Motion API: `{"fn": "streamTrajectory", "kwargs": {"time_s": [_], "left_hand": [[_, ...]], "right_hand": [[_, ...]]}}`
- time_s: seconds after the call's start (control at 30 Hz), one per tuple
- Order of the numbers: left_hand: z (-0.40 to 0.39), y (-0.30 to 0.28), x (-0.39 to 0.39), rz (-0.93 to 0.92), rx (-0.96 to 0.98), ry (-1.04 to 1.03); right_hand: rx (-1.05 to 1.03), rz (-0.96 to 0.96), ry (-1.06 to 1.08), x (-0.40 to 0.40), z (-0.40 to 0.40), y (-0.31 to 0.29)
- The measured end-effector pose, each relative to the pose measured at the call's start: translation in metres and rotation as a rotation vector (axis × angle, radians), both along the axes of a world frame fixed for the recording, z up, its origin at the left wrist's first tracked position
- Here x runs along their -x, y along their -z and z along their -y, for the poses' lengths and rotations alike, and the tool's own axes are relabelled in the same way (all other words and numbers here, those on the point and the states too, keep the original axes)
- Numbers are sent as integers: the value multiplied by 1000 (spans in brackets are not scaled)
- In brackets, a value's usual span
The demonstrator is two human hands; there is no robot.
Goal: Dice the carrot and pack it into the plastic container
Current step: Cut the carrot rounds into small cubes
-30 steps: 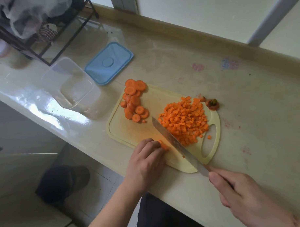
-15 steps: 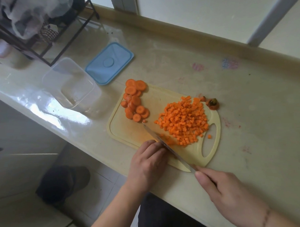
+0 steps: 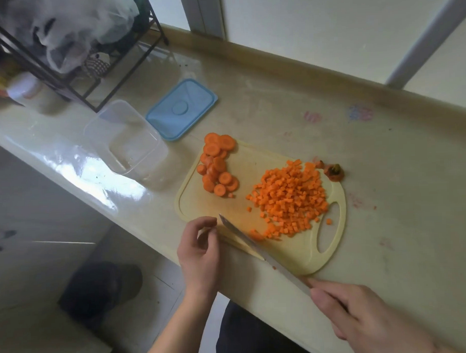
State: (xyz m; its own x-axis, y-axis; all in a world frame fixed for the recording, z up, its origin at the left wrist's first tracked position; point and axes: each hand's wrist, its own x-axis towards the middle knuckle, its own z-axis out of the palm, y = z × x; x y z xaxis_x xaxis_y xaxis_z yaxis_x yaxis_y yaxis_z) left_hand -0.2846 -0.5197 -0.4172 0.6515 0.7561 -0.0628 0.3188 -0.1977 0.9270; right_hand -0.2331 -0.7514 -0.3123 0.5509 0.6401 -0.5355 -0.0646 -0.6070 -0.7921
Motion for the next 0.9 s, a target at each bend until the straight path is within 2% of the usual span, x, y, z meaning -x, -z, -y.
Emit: {"fn": "streamTrajectory", "kwargs": {"time_s": [0.1, 0.27, 0.37, 0.43, 0.5, 0.57, 0.63, 0.7, 0.77, 0.83, 0.9], "left_hand": [[-1, -8, -5, -48, 26, -9], [-1, -7, -8, -61, 20, 4], [0, -12, -11, -43, 42, -17], [0, -19, -13, 4, 50, -63], [-2, -34, -16, 161, 10, -77], [-7, -54, -19, 355, -136, 60], [-13, -69, -26, 437, -331, 334], [-17, -75, -39, 325, -432, 650], [-15, -68, -50, 74, -573, 885], [-9, -53, -58, -108, -715, 984], [-1, -40, -65, -184, -710, 1014]], "right_hand": [[11, -6, -10, -4, 3, 1], [26, -54, 164, -18, 16, 13], [8, -66, 186, -24, 15, 14], [-36, -37, 137, -25, 12, 8], [-45, 65, 91, -25, 14, 0], [13, 262, 28, -27, 17, -4], [99, 492, -71, -27, 25, -1], [164, 690, -156, -27, 32, 12], [261, 769, -220, -32, 34, 19], [346, 751, -273, -33, 31, 19], [346, 871, -304, -31, 30, 22]]}}
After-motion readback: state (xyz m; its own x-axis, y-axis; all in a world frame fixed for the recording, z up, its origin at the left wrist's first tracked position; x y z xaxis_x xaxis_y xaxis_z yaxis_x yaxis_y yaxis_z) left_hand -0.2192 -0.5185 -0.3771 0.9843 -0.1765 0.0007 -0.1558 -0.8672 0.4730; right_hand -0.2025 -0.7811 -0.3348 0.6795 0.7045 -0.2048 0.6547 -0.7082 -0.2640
